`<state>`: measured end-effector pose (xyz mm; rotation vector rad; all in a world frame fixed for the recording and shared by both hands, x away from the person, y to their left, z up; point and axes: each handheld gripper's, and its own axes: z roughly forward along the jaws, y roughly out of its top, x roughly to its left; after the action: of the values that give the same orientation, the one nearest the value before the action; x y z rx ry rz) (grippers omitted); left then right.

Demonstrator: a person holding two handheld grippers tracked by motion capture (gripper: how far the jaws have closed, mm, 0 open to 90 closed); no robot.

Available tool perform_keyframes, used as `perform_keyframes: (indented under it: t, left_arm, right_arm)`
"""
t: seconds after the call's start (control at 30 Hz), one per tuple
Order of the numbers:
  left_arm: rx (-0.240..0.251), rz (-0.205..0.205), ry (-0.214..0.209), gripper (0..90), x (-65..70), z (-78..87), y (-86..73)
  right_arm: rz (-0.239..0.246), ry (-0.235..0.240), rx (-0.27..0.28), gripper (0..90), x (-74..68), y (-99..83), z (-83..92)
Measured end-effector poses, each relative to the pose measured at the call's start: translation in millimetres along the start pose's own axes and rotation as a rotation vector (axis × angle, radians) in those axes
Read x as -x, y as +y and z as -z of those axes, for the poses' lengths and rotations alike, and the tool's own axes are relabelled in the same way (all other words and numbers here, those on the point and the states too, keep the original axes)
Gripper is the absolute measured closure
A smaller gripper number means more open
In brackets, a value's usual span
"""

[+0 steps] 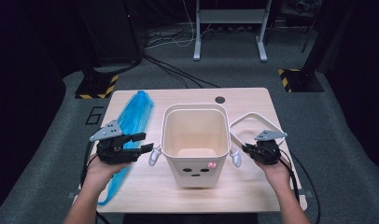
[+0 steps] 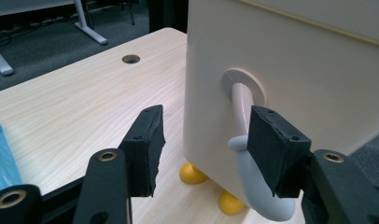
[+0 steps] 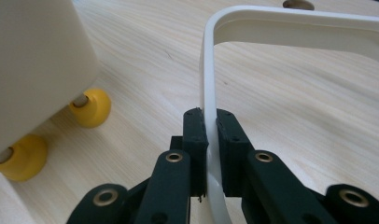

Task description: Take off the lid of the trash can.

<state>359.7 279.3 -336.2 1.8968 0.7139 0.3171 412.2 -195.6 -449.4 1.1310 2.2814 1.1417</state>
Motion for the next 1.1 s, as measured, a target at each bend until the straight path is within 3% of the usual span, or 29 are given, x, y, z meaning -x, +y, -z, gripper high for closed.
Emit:
perform_keyframes:
  t: [0.67,0.97,1.1]
  left_arm:
    - [0.01,0.024,0.009,45.4,-4.7,2.3,-6.5]
    - [0.011,0.026,0.007,45.4,-4.2,-0.7,-6.6]
    - [0.015,0.031,0.007,45.4,-4.8,0.3,-7.6]
  right_arm:
    - [0.0,-0.009,-0.052,83.0,3.8,-17.7,-17.1]
    - [-0.044,0.013,-0.059,83.0,11.2,-25.8,-22.0]
    - [-0.042,0.014,-0.089,83.5,13.0,-30.2,-25.9]
